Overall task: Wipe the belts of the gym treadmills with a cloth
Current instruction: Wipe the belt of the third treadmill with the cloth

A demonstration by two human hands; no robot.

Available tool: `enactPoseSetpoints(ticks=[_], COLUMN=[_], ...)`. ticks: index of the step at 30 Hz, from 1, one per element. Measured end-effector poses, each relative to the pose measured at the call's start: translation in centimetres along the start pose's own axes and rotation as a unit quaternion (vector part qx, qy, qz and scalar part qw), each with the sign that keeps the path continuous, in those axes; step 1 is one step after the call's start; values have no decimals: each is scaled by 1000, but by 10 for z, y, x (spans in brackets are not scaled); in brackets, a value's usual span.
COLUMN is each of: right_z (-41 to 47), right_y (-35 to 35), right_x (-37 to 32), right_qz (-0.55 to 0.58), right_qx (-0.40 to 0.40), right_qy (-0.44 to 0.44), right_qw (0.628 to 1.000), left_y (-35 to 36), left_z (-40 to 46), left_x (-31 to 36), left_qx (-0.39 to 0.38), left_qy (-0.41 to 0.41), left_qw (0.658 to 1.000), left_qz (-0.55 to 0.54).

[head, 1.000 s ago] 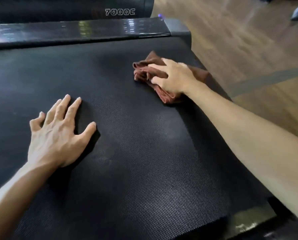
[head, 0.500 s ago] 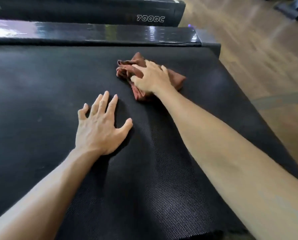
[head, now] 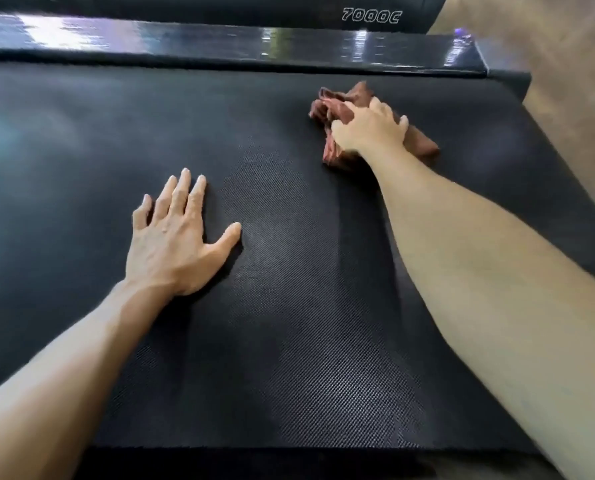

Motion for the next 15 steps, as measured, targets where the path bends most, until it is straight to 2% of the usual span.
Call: enactPoseSetpoints(ticks=[4, 7, 9, 12, 15], right_z=[-18, -57, -81, -78, -39], right_y=[15, 16, 15, 9, 3], right_x=[-52, -35, -1, 44, 28], right_qz=[-35, -20, 5, 7, 8], right_qx=[-21, -44, -68, -47, -1], right_qy=[-145, -259, -300, -253, -134], right_qw=[989, 965, 951, 966, 991], left_y=[3, 2, 1, 1, 3], left_z=[3, 2, 0, 1, 2], left_x=[-2, -3, -1, 0, 0], left_qx=[12, 12, 10, 17, 25], left_qy=[-1, 1, 1, -1, 4], left_qw=[1000, 1000, 1000, 1000, 1000], left_qz=[11, 15, 11, 8, 6])
Point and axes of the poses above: each hand's wrist, its own z-axis towards the middle knuckle, its own y-axis out of the palm, x = y × z, the point moved 2 cm from there along z, towards the middle knuckle, and after that the axes turned 13 degrees about y, right-handed, at the moved point
